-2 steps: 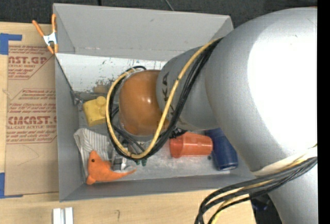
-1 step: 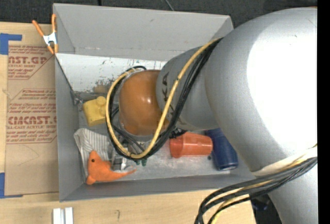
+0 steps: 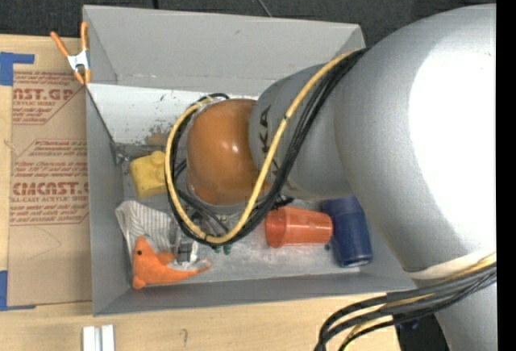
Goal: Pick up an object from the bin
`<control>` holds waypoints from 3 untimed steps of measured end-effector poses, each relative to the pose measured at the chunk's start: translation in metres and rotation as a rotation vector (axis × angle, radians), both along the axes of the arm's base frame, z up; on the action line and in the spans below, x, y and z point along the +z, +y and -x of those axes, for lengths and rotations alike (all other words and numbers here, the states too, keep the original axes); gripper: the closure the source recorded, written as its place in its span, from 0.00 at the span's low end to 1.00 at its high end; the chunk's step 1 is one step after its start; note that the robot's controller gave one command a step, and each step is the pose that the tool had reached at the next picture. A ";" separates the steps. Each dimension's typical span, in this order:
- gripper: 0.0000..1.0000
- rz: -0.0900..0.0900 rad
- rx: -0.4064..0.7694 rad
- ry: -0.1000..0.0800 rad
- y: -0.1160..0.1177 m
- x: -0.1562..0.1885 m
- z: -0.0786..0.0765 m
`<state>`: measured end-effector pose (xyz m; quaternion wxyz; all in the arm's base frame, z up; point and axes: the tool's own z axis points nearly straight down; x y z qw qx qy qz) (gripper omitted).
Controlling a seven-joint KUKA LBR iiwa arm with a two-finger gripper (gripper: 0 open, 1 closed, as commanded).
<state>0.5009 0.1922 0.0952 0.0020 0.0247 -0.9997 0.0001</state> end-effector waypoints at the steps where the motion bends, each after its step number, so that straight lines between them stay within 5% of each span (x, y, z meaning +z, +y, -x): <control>1: 1.00 -0.001 0.003 -0.002 0.001 0.040 0.006; 3: 1.00 -0.001 0.031 -0.004 0.011 0.060 0.001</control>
Offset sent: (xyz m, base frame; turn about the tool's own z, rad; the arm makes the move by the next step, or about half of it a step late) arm 0.0009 0.0158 0.0523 -0.0348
